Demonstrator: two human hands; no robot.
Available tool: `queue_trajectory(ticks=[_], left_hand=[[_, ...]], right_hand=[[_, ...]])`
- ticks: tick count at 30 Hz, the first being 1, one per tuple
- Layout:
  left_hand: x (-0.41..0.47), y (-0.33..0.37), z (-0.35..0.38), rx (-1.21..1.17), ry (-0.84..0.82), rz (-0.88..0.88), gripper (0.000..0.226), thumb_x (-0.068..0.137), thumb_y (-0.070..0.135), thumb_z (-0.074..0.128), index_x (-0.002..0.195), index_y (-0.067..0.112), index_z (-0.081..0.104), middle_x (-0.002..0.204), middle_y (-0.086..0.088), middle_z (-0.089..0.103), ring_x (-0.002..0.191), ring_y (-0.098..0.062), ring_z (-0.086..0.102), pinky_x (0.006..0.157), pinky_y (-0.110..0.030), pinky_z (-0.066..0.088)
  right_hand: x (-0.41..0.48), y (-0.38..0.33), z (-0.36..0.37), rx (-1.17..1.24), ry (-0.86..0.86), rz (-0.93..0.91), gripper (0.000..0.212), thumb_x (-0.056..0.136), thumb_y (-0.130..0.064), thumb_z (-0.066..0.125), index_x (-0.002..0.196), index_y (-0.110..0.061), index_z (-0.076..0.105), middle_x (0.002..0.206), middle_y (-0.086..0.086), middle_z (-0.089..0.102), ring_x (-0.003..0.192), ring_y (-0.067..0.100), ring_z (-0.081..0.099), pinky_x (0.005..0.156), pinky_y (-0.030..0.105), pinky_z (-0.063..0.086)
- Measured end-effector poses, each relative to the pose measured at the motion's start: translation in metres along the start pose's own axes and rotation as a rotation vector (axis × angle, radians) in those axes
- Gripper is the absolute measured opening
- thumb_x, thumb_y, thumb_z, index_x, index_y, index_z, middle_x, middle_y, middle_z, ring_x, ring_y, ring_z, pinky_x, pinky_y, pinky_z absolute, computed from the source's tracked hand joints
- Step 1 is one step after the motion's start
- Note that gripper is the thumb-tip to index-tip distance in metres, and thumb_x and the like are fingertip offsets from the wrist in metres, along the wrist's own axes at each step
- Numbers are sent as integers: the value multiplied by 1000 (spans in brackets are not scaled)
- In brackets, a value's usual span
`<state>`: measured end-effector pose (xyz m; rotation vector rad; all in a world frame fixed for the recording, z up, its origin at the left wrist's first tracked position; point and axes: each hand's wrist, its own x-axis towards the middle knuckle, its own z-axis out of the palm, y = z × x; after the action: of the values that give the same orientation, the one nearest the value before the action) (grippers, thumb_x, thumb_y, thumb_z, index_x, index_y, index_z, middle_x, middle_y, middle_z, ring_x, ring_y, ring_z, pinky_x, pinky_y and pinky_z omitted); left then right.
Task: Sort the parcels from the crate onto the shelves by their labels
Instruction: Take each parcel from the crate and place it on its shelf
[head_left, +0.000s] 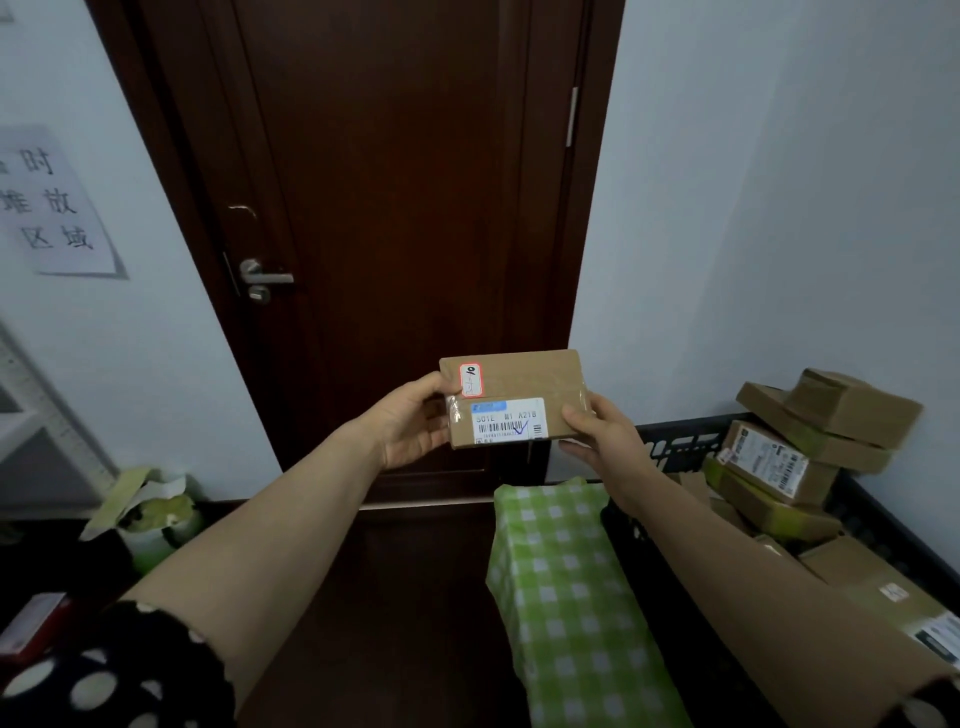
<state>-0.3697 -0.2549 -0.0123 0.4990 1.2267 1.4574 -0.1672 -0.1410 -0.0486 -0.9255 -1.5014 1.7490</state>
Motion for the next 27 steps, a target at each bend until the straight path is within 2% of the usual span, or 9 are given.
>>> queue_trajectory(ticks=[3,8,11,14,16,19,22,24,27], left_hand=[[-8,3,-5,43,2,25,21,87,11,53,106,12,61,112,-12,59,99,-23,57,94,-37,47],[-20,8,-16,272,-73,26,37,72,17,63,107,29,64,107,-2,65,103,-18,56,94,-38,41],[-23,7,-21,271,-29,52,35,75,14,69,108,25,67,103,-2,70,109,-19,58,99,-40,43],[-28,13,-22,243,-3,102,38,68,12,73,106,16,69,101,-6,72,108,-20,63,98,-37,47],[-32,19,-24,292,-13,111,46,66,12,74,111,13,68,100,-7,71,104,-20,64,97,-36,47],[-36,28,-25,381,-51,116,50,65,12,73,114,11,67,100,-9,71,100,-20,66,92,-34,49],[-39,31,-20,423,-70,122,49,66,10,72,115,10,67,101,-9,70,98,-19,66,91,-33,50],[-40,31,-18,432,-71,130,49,67,10,72,116,9,66,102,-10,70,99,-19,66,91,-32,49],[-41,32,-17,452,-77,135,46,70,8,71,116,8,65,101,-9,70,98,-18,66,88,-30,49]], right_hand=[[-3,-1,7,3,-24,9,45,90,-13,59,133,-13,48,121,8,61,112,22,59,96,39,48],[-10,3,17,249,-139,107,38,87,2,56,123,-10,53,115,11,64,107,26,62,100,46,46],[-16,14,22,313,-159,159,48,82,4,61,127,-8,47,117,13,62,108,28,61,99,46,45],[-19,15,23,247,-239,168,75,66,-12,80,132,-9,45,127,14,59,115,30,58,103,49,43],[-17,9,20,209,-232,140,93,56,-24,85,137,-13,42,130,10,57,121,26,54,110,49,34],[-14,-4,17,46,-244,68,83,66,-25,74,140,-17,39,123,1,58,114,14,53,111,38,31],[-17,-11,24,-161,-355,58,86,61,-26,79,138,-15,43,123,3,61,116,17,56,108,39,39],[-19,-9,30,-192,-395,60,85,57,-23,82,134,-11,49,119,5,65,112,18,61,101,39,46],[-22,-5,35,-166,-405,46,77,57,-18,81,129,-12,54,115,6,68,108,18,65,96,38,50]])
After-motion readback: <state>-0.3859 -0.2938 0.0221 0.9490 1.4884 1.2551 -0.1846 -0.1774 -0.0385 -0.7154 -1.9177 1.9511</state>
